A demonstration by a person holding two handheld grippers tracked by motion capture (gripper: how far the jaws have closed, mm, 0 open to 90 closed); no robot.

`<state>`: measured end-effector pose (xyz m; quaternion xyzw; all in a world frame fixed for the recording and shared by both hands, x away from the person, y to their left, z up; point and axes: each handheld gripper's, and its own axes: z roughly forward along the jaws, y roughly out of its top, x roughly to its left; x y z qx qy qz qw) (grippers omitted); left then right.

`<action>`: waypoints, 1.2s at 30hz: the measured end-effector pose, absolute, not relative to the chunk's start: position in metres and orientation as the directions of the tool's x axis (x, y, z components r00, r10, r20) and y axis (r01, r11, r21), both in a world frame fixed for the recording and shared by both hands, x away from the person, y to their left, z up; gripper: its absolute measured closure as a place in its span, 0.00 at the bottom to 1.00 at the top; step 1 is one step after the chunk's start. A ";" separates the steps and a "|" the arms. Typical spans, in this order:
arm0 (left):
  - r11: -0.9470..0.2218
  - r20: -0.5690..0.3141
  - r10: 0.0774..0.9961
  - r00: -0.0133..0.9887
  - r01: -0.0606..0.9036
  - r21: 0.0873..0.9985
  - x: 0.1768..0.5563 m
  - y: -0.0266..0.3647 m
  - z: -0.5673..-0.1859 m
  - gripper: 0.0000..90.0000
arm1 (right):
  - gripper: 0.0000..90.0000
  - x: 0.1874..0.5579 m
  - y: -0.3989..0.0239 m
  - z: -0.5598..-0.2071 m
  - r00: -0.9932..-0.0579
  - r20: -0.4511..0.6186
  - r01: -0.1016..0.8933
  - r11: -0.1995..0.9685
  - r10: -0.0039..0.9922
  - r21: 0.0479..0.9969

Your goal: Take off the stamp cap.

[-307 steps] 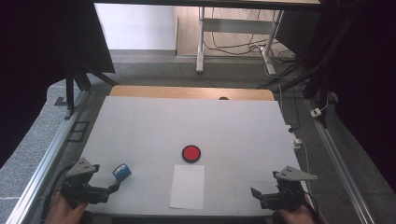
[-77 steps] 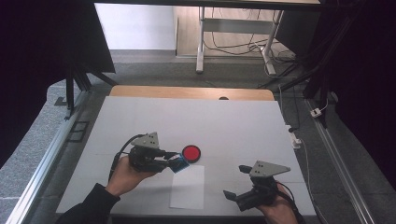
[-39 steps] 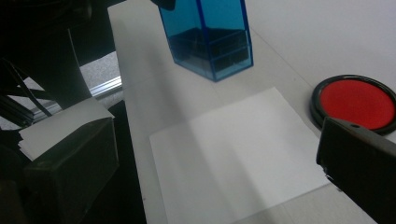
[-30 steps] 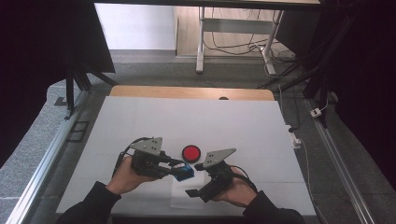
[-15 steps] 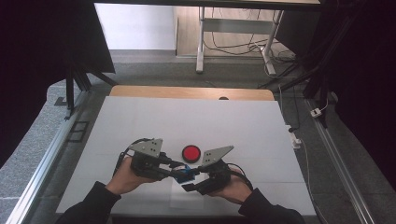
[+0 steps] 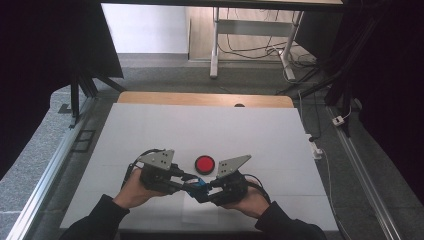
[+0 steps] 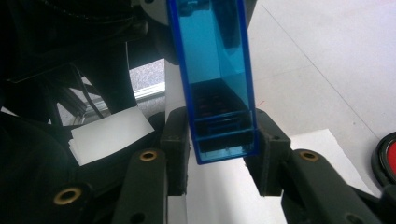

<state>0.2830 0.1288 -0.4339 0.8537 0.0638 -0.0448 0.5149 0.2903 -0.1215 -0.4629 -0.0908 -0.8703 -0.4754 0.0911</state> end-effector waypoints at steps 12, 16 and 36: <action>-0.456 -0.132 0.039 0.990 0.135 0.880 0.282 0.129 -0.434 0.77 | 0.75 0.290 -0.122 -0.462 -0.967 0.249 0.236 0.528 0.047 0.816; -0.452 -0.132 0.032 0.991 0.133 0.882 0.283 0.129 -0.434 0.78 | 0.76 0.290 -0.123 -0.462 -0.969 0.244 0.225 0.528 0.034 0.819; -0.451 -0.132 0.013 0.991 0.123 0.884 0.282 0.129 -0.432 0.78 | 0.77 0.286 -0.123 -0.459 -0.978 0.209 0.181 0.535 0.009 0.825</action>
